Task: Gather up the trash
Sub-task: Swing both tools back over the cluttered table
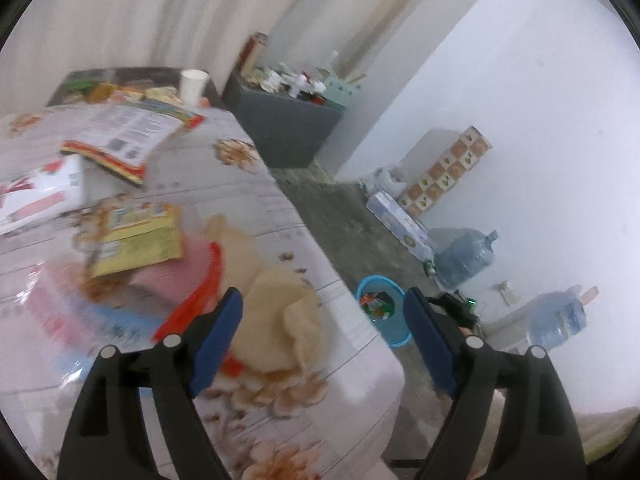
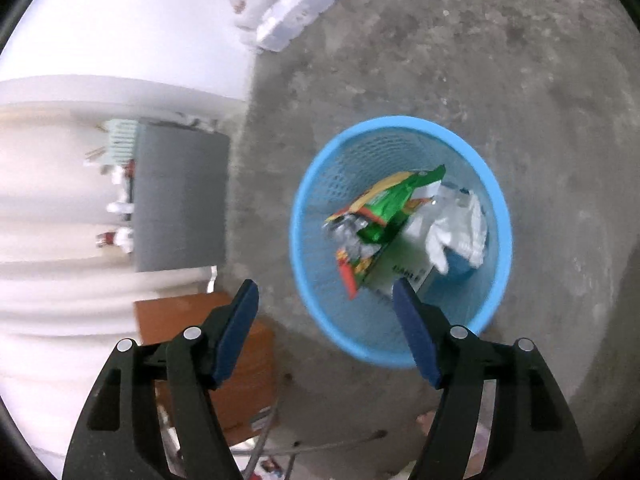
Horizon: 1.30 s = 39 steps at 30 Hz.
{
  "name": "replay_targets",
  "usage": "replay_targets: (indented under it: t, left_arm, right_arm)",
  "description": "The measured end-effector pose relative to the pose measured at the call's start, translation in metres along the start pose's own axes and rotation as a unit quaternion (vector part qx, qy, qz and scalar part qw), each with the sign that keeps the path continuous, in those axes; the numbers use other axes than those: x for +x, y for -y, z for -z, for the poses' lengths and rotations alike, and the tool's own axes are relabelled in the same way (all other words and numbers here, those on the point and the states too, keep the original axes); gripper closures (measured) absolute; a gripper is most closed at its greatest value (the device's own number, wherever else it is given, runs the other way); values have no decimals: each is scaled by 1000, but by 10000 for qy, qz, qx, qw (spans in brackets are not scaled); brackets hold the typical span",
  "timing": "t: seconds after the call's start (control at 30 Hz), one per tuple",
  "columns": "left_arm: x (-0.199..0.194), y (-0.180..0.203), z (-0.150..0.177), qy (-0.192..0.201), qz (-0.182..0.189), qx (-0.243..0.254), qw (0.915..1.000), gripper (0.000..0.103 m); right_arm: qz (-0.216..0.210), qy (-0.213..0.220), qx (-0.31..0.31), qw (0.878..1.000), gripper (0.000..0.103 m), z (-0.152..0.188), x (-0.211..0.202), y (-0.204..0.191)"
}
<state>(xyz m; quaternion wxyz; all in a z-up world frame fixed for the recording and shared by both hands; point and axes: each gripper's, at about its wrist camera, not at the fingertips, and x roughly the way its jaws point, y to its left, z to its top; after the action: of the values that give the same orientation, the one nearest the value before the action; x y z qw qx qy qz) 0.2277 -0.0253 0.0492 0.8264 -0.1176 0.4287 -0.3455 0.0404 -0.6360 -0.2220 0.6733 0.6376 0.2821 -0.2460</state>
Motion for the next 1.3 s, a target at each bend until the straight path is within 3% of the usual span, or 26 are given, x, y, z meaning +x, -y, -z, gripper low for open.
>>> replay_targets:
  t: [0.23, 0.43, 0.57, 0.77, 0.87, 0.97, 1.07, 1.3]
  left_arm:
    - [-52, -31, 42, 343, -690, -202, 9968, 10]
    - [-83, -62, 73, 514, -1255, -445, 9898, 6]
    - [-90, -75, 89, 518, -1424, -594, 9867, 6]
    - [-84, -86, 86, 632, -1943, -193, 9787, 6]
    - [-76, -112, 71, 573, -1915, -676, 9775, 6]
    - [-69, -145, 60, 571, -1458, -1423, 9774, 6]
    - [-55, -185, 52, 486, -1007, -2261, 9677, 9]
    - [-29, -229, 51, 293, -626, -3275, 9423, 27]
  right_arm:
    - [-415, -304, -551, 9972, 23, 72, -61, -29]
    - [-647, -488, -1632, 9833, 20, 141, -88, -95]
    - [-799, -607, -2471, 9638, 15, 192, -92, -149]
    - [-925, -1161, -3890, 9092, 13, 293, -65, -230]
    - [-1033, -1387, -4135, 8939, 13, 327, -47, -252]
    - [-1180, -1687, -4209, 8834, 13, 356, -26, -268]
    - [-1196, -1915, -4271, 8756, 13, 376, -7, -279]
    - [-1111, -2120, -4412, 8649, 13, 395, 7, -291]
